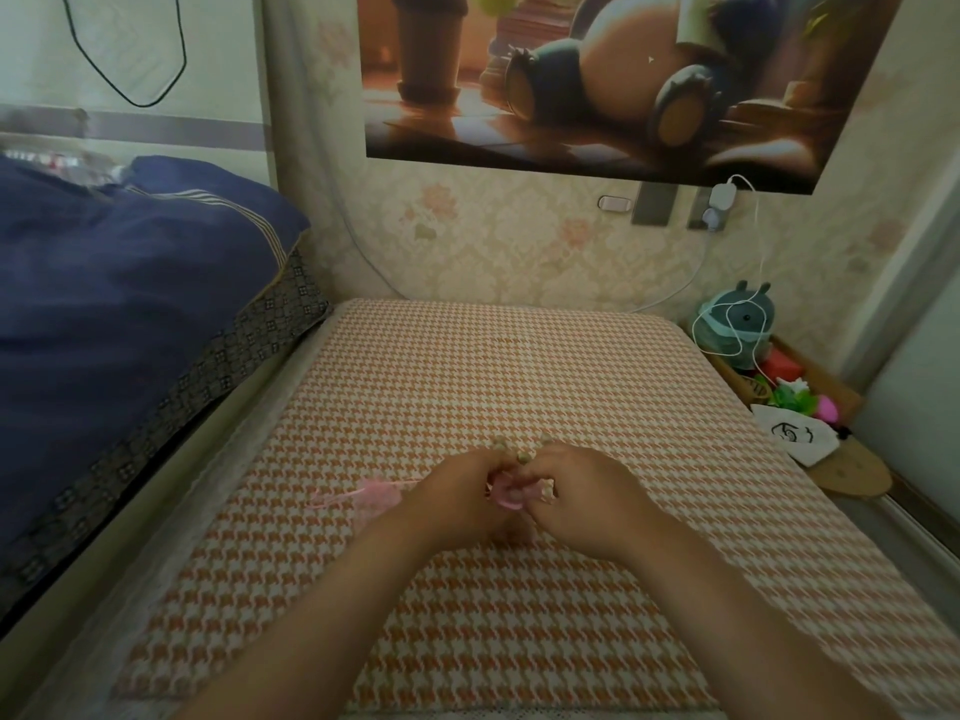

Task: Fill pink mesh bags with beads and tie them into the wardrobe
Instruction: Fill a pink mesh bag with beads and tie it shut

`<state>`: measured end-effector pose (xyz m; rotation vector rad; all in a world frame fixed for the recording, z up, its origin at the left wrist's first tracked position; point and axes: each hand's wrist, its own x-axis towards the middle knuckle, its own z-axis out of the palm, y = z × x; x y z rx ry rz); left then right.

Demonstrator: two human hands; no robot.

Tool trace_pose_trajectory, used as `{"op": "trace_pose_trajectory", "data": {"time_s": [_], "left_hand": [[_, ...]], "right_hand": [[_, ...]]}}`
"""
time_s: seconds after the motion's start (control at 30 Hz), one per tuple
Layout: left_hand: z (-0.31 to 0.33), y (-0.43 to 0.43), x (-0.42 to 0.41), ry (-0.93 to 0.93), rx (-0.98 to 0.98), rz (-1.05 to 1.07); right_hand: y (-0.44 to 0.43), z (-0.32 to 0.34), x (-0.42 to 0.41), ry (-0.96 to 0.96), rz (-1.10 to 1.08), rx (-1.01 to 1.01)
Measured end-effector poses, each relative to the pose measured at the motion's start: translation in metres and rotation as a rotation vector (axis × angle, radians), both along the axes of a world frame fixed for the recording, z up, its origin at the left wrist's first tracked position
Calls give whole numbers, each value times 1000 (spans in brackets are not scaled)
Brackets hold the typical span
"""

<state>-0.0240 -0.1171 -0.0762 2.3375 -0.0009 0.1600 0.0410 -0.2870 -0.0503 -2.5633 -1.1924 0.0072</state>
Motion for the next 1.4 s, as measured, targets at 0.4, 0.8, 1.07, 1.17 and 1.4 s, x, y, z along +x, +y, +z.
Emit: {"op": "trace_pose_trajectory", "data": {"time_s": [0.4, 0.8, 1.07, 1.17, 1.4], "left_hand": [[-3, -6, 3, -58, 53, 25], [4, 8, -8, 5, 22, 76], [11, 21, -20, 49, 86, 229], [11, 24, -20, 66, 76, 256], [13, 36, -22, 144, 102, 305]], "right_hand": [[-1, -2, 4, 111, -23, 13], [-5, -15, 9, 289, -112, 107], [-4, -8, 7, 275, -182, 161], [-6, -11, 12, 319, -242, 163], [-16, -2, 17, 598, -354, 287]]}}
